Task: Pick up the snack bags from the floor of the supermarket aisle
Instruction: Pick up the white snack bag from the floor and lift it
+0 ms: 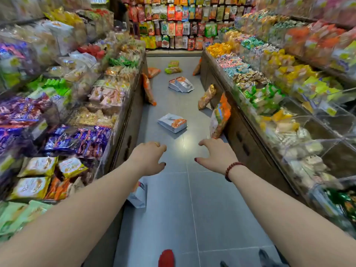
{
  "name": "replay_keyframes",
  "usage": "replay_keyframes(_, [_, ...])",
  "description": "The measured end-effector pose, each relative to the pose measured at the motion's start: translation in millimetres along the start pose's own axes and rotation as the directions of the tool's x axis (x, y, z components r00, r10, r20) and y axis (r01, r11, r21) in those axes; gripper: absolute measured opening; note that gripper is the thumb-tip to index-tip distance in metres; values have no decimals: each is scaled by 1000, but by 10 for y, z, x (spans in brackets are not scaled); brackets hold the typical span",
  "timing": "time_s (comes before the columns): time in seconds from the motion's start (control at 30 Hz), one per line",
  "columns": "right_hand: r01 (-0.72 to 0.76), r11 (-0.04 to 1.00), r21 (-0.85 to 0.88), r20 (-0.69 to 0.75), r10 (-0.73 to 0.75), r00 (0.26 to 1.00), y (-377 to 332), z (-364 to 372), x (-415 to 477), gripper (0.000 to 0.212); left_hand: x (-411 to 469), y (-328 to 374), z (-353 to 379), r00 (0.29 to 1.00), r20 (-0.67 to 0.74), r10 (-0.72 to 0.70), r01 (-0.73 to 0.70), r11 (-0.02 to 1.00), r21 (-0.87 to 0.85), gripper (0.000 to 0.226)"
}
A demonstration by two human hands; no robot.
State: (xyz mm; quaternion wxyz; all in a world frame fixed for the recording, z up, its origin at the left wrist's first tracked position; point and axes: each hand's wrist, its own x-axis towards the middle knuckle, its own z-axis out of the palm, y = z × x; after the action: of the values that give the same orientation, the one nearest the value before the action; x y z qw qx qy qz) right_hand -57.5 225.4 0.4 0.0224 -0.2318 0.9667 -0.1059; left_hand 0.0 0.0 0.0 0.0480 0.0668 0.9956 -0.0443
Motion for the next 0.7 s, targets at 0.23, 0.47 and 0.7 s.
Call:
replay_keyframes(0.23, [-57,998,3,141,56,988,75,398,901,56,734,-458,313,997,60,-42,46,996,-75,51])
replay_keyframes(0.47, [4,999,38,213,-12,977,120,565,1878,55,1446,-993,520,983,135,-125,142,982,-123,51])
replay_keyframes(0.7, [126,992,-4,284,-120,951,297,657,2877,55,2005,-1344,560,956,162,-246,269,953,-140,49])
